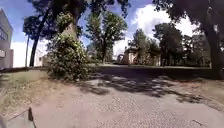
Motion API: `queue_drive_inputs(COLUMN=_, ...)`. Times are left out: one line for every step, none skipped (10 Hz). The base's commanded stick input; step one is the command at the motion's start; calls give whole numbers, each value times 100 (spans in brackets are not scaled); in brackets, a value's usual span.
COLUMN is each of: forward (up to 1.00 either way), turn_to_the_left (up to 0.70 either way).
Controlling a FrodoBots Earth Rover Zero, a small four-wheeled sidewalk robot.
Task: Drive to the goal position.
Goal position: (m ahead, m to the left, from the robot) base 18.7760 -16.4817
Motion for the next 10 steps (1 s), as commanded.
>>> queue_drive_inputs(forward=85, turn_to_the_left=0)
queue_drive_inputs(forward=85, turn_to_the_left=0)
queue_drive_inputs(forward=85, turn_to_the_left=0)
queue_drive_inputs(forward=85, turn_to_the_left=0)
queue_drive_inputs(forward=85, turn_to_the_left=0)
queue_drive_inputs(forward=85, turn_to_the_left=0)
queue_drive_inputs(forward=85, turn_to_the_left=0)
queue_drive_inputs(forward=85, turn_to_the_left=0)
queue_drive_inputs(forward=85, turn_to_the_left=0)
queue_drive_inputs(forward=85, turn_to_the_left=0)
